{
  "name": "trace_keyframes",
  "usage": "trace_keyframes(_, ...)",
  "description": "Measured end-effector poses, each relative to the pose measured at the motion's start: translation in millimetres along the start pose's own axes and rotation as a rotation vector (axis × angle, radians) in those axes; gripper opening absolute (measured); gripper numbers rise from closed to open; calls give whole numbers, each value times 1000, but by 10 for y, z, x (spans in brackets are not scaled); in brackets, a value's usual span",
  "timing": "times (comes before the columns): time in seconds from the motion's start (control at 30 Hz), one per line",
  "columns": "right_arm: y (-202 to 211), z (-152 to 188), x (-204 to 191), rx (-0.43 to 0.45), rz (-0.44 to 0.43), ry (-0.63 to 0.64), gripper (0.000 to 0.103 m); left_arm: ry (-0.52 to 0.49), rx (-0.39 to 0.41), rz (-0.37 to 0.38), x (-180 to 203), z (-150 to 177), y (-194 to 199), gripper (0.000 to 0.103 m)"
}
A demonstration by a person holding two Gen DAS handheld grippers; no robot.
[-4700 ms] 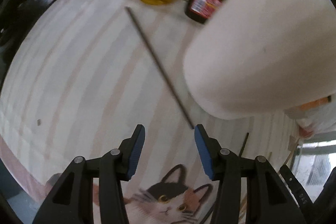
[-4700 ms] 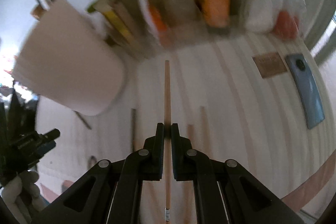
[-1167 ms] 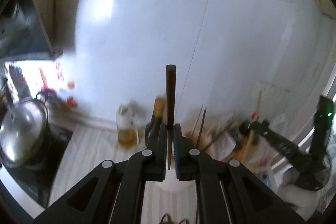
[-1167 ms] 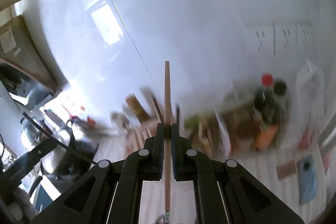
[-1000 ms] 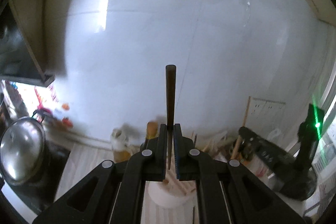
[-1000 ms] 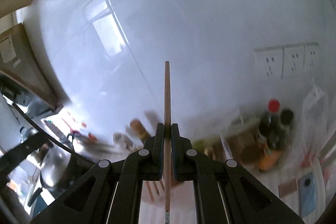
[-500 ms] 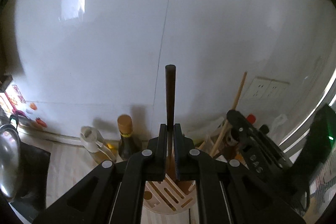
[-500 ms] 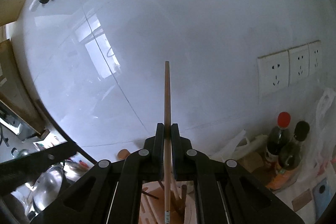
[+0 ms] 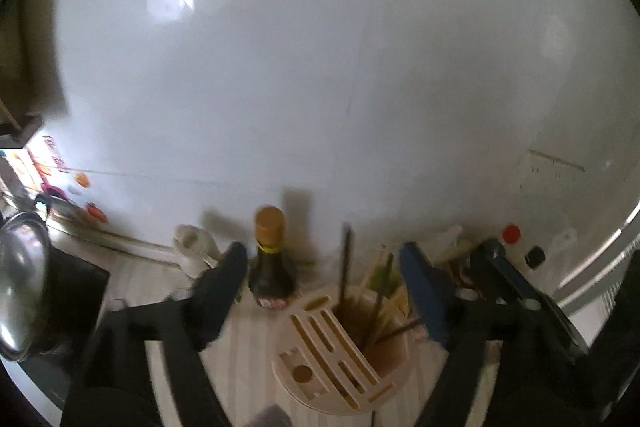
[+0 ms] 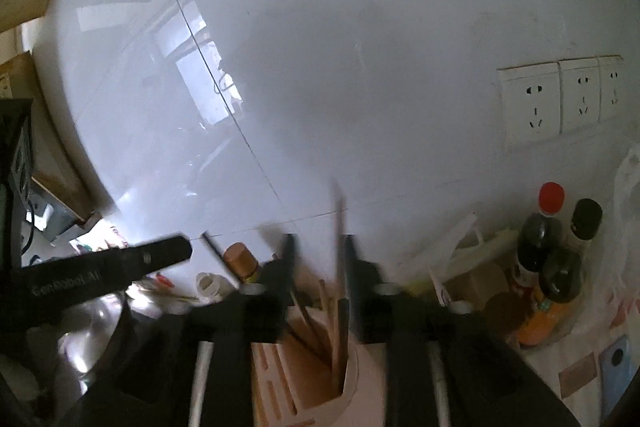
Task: Organize utensils
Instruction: 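Open both tools, releasing the chopsticks into the holder, then grasp another dark chopstick with the left tool while the right tool grasps a light one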
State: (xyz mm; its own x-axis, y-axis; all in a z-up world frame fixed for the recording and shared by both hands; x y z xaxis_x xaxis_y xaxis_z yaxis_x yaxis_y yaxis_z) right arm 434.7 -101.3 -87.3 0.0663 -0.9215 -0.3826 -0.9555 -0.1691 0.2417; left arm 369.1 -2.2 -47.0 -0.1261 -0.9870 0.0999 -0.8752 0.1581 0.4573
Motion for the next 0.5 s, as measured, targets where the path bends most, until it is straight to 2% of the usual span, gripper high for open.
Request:
trace_keyframes(0.03,55,-18,22,-2,4,1,44,-1,11,-6,-21,-11,39,81)
trace_keyframes(0.1,174,-56,66,1,8,-3,45,-2,9,-19,-64,6,100,92)
trace_keyframes(0.13,265,-70,119,-7,23,-9,50,-2,16,-26,-84,26,148,100)
trace_keyframes(0.17,349,-75,167,-11,30,-18,52,-3,21,-28,-99,50,176,103)
trace_keyframes(0.3,644,-31,408,-48,102,-43,62,-21,15,-57,-131,278,336,103)
trace_keyframes(0.5,1080,340,916,-137,236,-76,72,-36,-75,-73,-107,912,427,103)
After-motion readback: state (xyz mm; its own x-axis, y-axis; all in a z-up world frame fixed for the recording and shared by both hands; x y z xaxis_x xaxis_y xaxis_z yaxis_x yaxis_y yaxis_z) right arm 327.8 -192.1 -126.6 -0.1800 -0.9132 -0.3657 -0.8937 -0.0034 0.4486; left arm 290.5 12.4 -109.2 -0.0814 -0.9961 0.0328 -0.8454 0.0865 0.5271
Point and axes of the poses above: each gripper's, at about its wrist camera, not at the fingertips, and y roughly against the way its jaws point, x to its right, z to its underside, the point moved 6 cm from there along -y, roughly the way its jaws point, and after that the axes turned 14 degrees about x, right-handed, at the moved point
